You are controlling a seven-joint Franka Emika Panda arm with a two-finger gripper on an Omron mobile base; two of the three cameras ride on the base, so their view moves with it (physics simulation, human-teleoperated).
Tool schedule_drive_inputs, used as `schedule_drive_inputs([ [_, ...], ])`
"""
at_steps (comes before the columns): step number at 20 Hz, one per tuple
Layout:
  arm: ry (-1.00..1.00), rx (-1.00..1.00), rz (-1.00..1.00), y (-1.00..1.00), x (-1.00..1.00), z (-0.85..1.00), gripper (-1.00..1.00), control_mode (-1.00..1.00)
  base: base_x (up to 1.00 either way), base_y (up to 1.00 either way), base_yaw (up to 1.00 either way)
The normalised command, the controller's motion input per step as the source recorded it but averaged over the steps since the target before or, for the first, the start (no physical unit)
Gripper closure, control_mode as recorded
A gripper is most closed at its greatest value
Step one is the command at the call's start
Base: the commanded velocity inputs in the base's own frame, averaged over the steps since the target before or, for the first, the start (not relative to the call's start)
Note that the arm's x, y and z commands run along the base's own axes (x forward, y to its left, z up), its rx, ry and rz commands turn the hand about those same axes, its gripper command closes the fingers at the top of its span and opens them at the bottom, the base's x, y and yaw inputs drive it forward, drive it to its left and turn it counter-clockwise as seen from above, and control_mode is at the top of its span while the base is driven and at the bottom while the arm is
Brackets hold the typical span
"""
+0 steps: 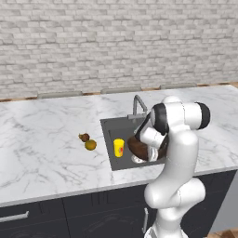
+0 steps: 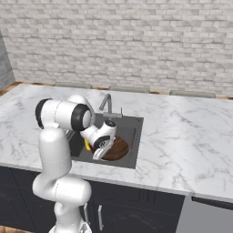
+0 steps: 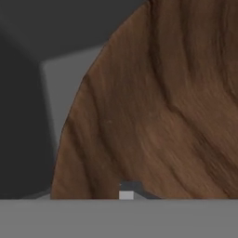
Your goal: Remove the pear and orange from the sink. Then move the bowl and cup from the counter to the sink for washing.
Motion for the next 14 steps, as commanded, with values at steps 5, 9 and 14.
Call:
schedule_drive_inputs([
  [5, -0.01, 0.01, -0.15, 0.11, 0.11, -0.1, 1.0, -1.0, 0.0, 0.0, 0.0],
  [9, 0.0, 0.0, -0.16, 0.05, 0.09, -0.11, 1.0, -1.0, 0.0, 0.0, 0.0],
  [14, 0.0, 0.0, -0.17, 0.06, 0.11, -0.11, 1.0, -1.0, 0.0, 0.0, 0.0],
])
